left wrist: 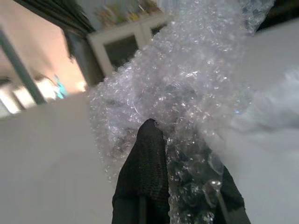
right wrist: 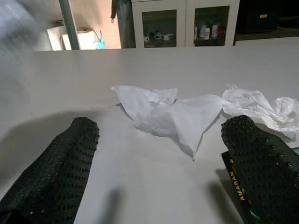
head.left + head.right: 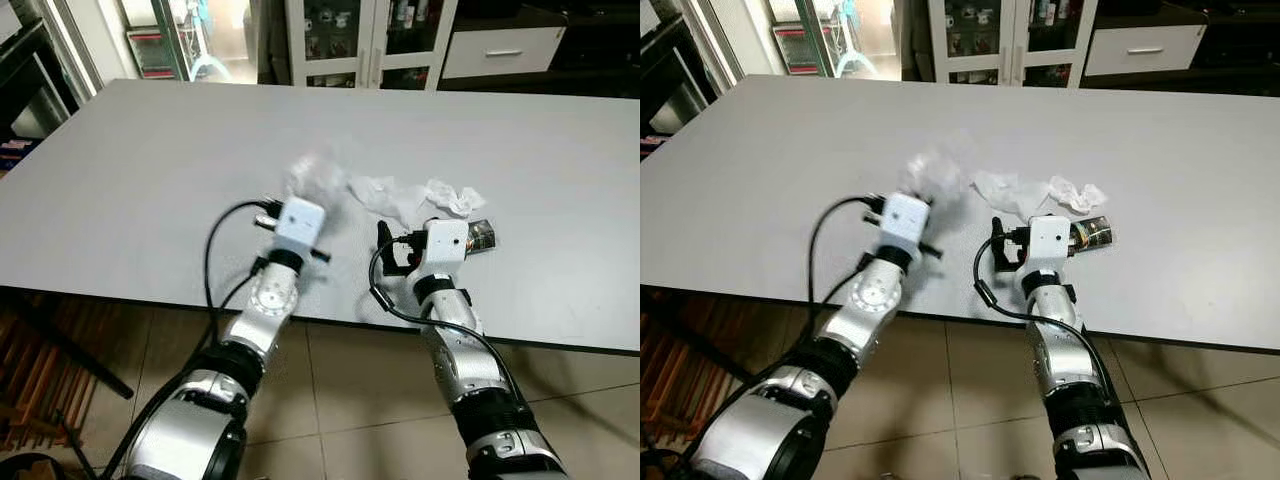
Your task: Picking trash to rubbish bin
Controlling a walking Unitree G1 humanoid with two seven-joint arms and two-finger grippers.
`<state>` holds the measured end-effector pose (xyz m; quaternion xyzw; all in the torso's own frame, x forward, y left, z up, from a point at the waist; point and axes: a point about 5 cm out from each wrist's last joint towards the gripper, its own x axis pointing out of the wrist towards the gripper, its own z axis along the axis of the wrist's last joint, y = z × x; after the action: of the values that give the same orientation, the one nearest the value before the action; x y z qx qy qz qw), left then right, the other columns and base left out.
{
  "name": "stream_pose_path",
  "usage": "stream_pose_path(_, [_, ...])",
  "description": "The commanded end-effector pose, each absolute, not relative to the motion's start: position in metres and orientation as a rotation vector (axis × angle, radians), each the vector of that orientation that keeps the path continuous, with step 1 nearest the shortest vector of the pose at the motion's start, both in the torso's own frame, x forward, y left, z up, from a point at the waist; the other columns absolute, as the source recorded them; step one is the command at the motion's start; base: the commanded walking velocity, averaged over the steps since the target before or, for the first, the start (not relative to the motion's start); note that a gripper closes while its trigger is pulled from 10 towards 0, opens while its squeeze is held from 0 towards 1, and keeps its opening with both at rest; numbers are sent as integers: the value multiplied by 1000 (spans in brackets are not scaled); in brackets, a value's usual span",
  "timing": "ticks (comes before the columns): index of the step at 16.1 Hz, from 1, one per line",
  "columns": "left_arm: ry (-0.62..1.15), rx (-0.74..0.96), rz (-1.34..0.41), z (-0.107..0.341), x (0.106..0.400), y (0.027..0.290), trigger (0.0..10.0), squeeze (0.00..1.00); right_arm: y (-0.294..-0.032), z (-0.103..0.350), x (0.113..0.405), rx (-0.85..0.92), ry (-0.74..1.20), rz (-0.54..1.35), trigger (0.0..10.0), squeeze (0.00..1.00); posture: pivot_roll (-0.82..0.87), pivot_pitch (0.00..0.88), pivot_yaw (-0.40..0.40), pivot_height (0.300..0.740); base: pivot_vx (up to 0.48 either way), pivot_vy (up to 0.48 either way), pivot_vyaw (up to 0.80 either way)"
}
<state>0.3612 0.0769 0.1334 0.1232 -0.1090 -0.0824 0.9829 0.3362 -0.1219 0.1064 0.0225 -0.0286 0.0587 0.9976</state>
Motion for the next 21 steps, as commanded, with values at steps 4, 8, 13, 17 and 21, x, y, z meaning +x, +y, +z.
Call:
stream_pose_path(4, [-344,221,6,150,361,104,10000,0,-122,110,338,57,-75,116,10000,0,-95,21,59,740,0,0,0])
stream_pose_path(8, [-343,223,46,141,352,119,10000,0,-130,116,341,54,-104,79,10000,0,-87,24,57,740,0,0,0])
stream_pose_path(13, [-334,207,89,135,344,132,10000,0,-135,122,342,78,-133,57,10000,0,-79,29,56,740,0,0,0])
stream_pose_path(17, [-327,206,73,136,343,129,10000,0,-136,122,343,73,-130,56,10000,0,-76,30,52,740,0,0,0])
stream_pose_path(21, [-309,207,76,133,342,130,10000,0,-135,119,342,57,-115,66,10000,0,-78,34,53,740,0,0,0])
